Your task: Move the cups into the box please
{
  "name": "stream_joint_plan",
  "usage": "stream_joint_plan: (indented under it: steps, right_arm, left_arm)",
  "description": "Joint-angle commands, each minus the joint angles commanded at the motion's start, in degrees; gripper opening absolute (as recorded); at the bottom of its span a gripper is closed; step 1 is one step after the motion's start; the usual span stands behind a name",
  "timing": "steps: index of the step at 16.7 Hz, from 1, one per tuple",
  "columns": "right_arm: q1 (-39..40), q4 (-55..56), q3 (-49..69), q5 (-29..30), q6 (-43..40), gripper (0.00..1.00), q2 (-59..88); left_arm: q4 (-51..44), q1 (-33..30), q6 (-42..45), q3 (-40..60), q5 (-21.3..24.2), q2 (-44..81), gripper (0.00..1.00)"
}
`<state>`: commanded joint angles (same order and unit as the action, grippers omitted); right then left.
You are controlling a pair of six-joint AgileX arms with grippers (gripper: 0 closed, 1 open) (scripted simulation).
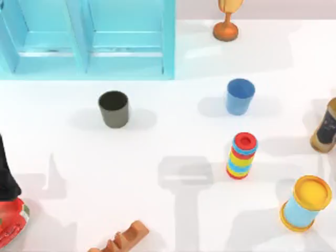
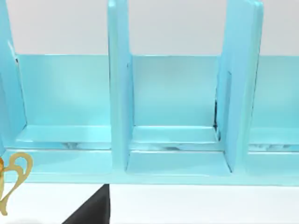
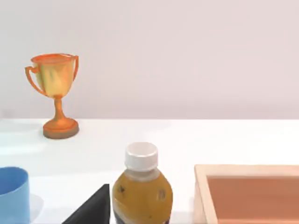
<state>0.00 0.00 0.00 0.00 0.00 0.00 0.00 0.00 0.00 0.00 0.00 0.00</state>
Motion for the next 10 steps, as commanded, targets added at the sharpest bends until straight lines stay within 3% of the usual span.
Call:
stream_joint_plan:
  steps: [5, 10]
  right_arm:
    - [0.5, -1.4, 3.3, 0.2, 0.2, 1.0, 3.2]
    - [2.9, -9.2, 20.5, 1.3, 1.8, 1.0, 20.1]
  left_arm:
    - [0.0, 0.0, 0.0, 0.0, 0.0, 0.0, 1.0]
    - [0.0, 0.0, 0.0, 0.0, 0.0, 0.0, 1.0]
